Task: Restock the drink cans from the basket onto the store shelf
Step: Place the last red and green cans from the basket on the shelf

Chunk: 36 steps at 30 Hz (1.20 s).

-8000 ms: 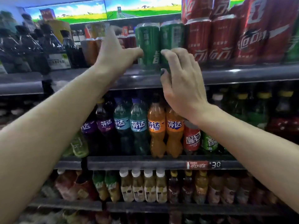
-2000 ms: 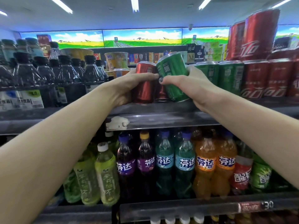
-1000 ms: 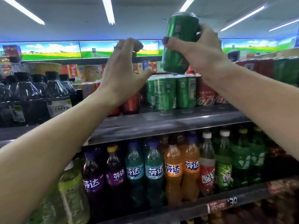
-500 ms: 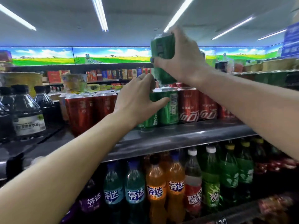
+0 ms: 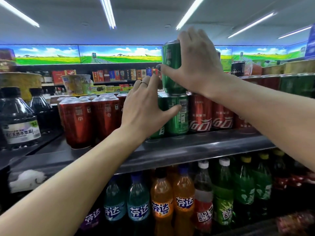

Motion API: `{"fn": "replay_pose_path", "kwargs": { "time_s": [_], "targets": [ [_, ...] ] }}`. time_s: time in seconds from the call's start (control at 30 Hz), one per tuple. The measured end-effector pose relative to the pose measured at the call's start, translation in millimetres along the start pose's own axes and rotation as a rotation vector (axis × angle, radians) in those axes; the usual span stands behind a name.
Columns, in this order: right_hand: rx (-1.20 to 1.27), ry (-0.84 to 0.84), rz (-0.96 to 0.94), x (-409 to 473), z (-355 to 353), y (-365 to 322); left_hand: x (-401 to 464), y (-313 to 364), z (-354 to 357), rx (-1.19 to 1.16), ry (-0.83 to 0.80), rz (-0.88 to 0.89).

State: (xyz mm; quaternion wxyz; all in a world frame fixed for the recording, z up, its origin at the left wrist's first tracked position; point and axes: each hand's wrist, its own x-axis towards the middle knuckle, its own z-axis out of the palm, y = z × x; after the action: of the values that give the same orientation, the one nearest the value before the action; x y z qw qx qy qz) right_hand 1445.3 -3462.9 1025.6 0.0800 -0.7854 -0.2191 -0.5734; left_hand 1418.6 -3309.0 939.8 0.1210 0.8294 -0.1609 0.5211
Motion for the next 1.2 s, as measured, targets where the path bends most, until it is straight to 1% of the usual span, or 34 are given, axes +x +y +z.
{"fn": "replay_pose_path", "kwargs": {
  "time_s": [0.1,0.23,0.53,0.7,0.83,0.9,0.97,1.0,1.03,1.1,1.17,1.2],
  "targets": [
    [-0.108,0.02,-0.063,-2,3,-1,-1,0,1,-0.011,0.009,0.005],
    [-0.175,0.026,-0.098,-3,5,-1,-2,-2,3,0.0,0.008,0.018],
    [-0.172,0.014,-0.072,-6,8,0,-3,-3,1,0.037,-0.022,0.024],
    [-0.157,0.047,-0.044,-6,2,-2,-2,-4,-6,0.02,-0.087,0.025],
    [-0.092,0.126,-0.029,-7,-6,-15,-4,-8,-23,-0.032,-0.145,0.035],
    [-0.024,0.207,-0.042,-10,-7,-27,-4,-15,-40,0.002,-0.154,0.061],
    [0.13,0.279,-0.088,-16,-7,-43,-4,-29,-66,0.074,-0.127,0.052],
    [0.236,0.279,-0.112,-20,-6,-53,-3,-38,-82,0.117,-0.099,0.029],
    [0.344,0.234,-0.127,-25,-7,-65,-4,-48,-98,0.168,-0.073,-0.004],
    [0.506,0.035,-0.143,-35,-7,-92,-10,-70,-126,0.274,-0.067,-0.118],
    [0.556,-0.234,-0.165,-43,-3,-119,-19,-93,-144,0.301,-0.141,-0.309],
    [0.563,-0.353,-0.175,-45,2,-132,-24,-104,-150,0.263,-0.215,-0.41]
  ]
}}
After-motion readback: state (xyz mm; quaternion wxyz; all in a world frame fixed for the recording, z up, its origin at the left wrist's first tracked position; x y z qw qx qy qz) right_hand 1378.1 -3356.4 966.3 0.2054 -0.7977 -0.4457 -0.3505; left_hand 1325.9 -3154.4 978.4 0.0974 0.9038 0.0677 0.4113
